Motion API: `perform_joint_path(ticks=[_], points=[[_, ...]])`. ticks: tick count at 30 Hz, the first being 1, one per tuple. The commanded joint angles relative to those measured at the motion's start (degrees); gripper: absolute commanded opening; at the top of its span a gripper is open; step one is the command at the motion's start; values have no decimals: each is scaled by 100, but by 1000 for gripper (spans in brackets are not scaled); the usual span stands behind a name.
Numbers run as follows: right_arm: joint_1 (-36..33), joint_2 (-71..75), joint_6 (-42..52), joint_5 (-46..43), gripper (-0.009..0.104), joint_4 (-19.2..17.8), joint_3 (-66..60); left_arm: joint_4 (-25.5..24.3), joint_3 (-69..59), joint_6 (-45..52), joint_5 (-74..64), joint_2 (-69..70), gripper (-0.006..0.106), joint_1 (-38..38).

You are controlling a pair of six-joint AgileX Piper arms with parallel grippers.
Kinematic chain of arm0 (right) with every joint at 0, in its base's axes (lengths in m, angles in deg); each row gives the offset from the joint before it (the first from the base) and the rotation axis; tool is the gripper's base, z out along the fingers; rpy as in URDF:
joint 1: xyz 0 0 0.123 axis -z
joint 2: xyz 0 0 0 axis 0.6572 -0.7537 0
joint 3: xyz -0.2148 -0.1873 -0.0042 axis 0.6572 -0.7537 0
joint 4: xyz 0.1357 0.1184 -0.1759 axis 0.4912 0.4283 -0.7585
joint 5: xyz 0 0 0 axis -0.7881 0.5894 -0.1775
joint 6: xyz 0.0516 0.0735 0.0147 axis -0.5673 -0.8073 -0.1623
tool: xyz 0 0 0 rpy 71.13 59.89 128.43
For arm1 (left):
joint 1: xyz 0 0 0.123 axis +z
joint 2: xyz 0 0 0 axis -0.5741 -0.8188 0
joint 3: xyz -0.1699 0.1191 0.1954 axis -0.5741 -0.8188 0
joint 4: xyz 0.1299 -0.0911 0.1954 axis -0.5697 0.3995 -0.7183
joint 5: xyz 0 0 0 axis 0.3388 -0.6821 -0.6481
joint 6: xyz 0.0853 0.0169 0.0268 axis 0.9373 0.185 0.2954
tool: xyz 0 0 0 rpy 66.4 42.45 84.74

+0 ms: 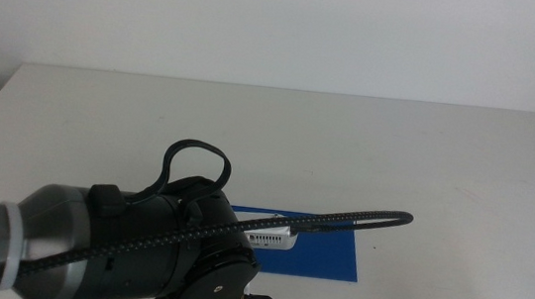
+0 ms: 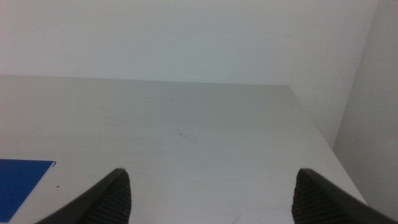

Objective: Use one arm to grab the shoe from the table and place it on the mat.

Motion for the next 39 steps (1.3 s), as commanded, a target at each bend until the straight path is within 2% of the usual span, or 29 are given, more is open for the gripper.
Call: perform_joint_path(ticks=[1, 8, 9, 11, 25, 30, 39], points=[[26, 121, 72, -455, 66, -49, 54, 36, 111, -11, 39, 211, 70, 10], [26, 121, 72, -455, 66, -49, 54, 49, 111, -11, 1, 211, 45, 10], [26, 121, 72, -455, 66, -49, 54, 90, 118, -17, -45, 293, 15, 10], [26, 121, 72, -455, 66, -49, 54, 85, 118, -17, -105, 382, 12, 10], [26, 121, 72, -455, 66, -49, 54, 77, 118, -17, -578, 1287, 10, 4], [26, 121, 72, -455, 66, -49, 54, -219, 118, -17, -588, 1553, 10, 4], [26, 121, 72, -455, 66, -49, 54, -418, 118, -17, -512, 1621, 10, 4]])
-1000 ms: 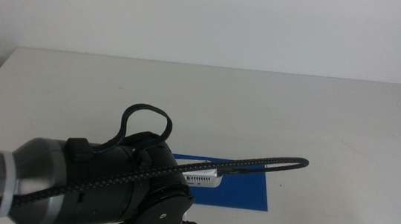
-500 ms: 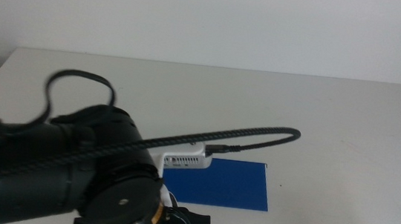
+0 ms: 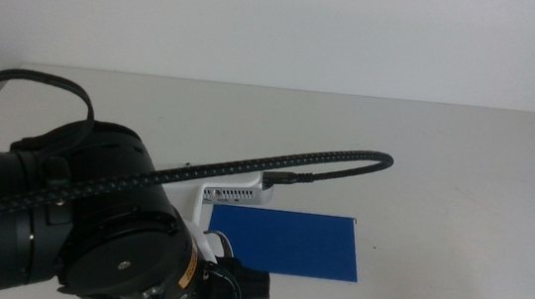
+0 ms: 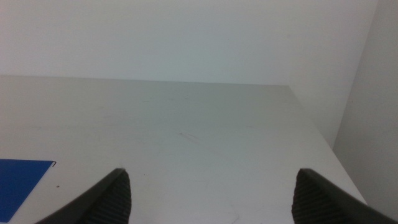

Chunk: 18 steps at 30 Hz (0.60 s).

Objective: Use one arm to grab the shoe from the table and place it on the mat.

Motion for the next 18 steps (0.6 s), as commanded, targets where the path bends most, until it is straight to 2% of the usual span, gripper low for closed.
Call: perform_joint_path(ticks=[1, 7, 18], points=[[26, 121, 72, -455, 66, -49, 54, -184, 128, -24, 204, 204, 10, 4], [26, 121, 72, -455, 66, -49, 54, -261, 277, -24, -165, 188, 10, 4], [26, 121, 72, -455, 66, -49, 54, -533, 1961, 24, -2046, -630, 10, 10]])
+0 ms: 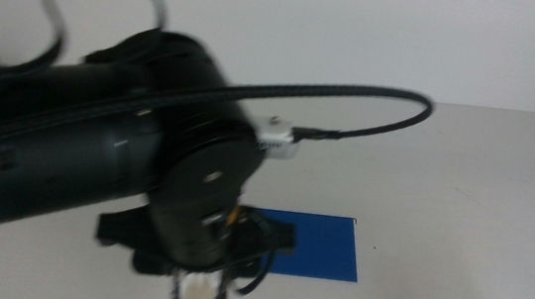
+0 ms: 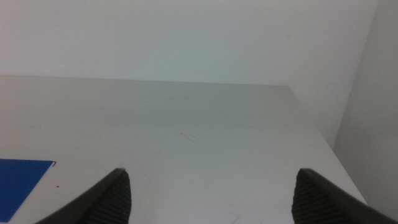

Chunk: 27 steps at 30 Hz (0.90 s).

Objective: Use one arm to grab the shoe from the table and place it on the mat.

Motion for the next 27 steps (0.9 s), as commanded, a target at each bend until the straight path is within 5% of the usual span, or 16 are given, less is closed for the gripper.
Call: perform_joint_path(ticks=[1, 18, 27], points=[[26, 121, 72, -455, 66, -49, 54, -181, 532, 19, -484, -60, 10, 10], [26, 121, 72, -455, 66, -49, 54, 360, 2324, 469, -556, -1422, 10, 606], [26, 121, 72, -455, 66, -49, 54, 107, 3181, 645, -556, -2043, 10, 733]])
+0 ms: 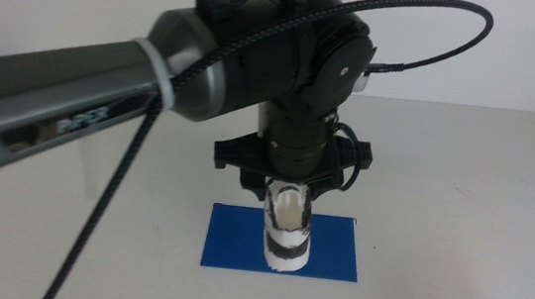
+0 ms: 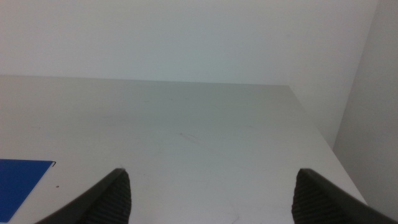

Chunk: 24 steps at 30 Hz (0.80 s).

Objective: Use one arm to grab the shoe from the table and place it on the mat.

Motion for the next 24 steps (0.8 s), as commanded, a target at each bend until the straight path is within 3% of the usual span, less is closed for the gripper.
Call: perform_joint_path(ticks=[1, 16, 24], points=[[26, 121, 72, -455, 66, -49, 54, -93, 412, 13, -475, 142, 10, 65], [26, 121, 72, -455, 66, -49, 54, 82, 876, 32, -475, -490, 10, 329], [26, 121, 72, -455, 66, -49, 54, 77, 876, -1373, -471, -490, 10, 329]])
